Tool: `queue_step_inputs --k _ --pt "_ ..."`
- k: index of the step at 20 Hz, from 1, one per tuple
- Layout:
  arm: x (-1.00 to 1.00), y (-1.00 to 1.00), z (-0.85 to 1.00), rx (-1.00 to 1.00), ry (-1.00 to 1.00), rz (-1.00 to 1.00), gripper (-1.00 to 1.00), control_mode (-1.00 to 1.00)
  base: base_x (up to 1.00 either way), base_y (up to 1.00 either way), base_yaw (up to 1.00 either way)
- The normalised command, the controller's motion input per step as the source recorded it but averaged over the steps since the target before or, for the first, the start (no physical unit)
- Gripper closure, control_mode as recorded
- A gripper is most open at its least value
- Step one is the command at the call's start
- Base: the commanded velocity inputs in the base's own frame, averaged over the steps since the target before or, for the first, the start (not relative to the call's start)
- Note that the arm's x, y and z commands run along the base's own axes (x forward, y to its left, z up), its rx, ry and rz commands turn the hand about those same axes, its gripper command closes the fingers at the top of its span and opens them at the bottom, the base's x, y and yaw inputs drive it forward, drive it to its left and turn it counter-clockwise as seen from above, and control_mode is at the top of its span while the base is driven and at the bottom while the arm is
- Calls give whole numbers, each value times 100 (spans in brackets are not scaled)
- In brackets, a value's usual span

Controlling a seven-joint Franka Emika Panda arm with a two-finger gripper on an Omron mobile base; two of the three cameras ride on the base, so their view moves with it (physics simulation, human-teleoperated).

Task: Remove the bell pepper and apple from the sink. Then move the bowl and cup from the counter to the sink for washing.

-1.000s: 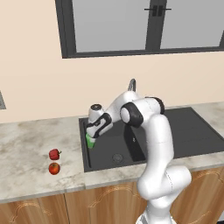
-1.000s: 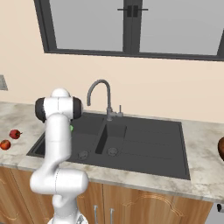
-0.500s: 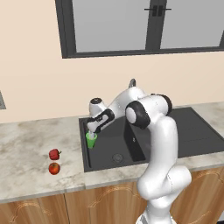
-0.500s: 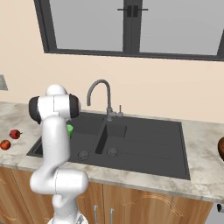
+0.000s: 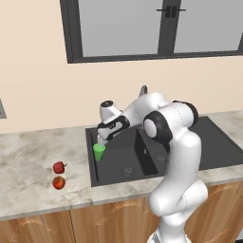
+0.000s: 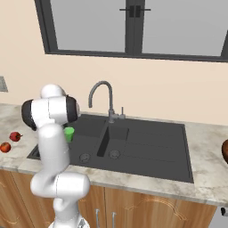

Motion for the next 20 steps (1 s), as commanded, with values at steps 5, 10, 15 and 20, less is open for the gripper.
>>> queue_step_inputs --k 5,10,15,20 --pt "-37 -27 34 0 0 -33 -100 -100 0 0 0" --pt "-38 -24 31 0 0 -35 -100 -100 0 0 0" --pt "-40 -25 26 0 0 -33 -100 -100 0 0 0" --pt "-42 -31 24 0 0 -26 -100 -100 0 0 0"
